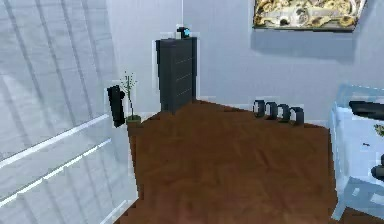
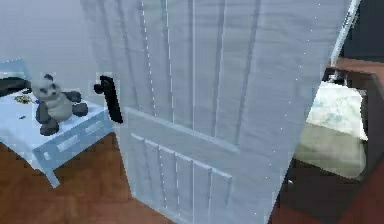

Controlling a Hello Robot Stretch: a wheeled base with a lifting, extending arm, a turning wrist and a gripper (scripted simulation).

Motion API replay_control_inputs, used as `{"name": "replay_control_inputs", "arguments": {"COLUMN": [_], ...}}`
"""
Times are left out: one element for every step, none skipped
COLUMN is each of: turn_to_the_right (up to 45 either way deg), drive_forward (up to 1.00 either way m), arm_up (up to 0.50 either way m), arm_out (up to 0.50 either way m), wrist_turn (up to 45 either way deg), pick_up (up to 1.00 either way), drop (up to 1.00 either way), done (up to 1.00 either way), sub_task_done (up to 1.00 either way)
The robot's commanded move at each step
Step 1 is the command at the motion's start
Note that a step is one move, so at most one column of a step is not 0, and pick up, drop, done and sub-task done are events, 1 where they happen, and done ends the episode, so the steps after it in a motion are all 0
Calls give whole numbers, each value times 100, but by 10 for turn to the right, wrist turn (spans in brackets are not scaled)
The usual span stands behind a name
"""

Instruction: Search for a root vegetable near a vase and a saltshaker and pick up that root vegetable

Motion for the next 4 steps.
{"name": "replay_control_inputs", "arguments": {"turn_to_the_right": [450, 450, 450, 390], "drive_forward": [0, 0, 0, 0], "arm_up": [0, 0, 0, 0], "arm_out": [0, 0, 0, 0], "wrist_turn": [0, 0, 0, 0], "pick_up": [0, 0, 0, 0], "drop": [0, 0, 0, 0], "done": [0, 0, 0, 0], "sub_task_done": [0, 0, 0, 0]}}
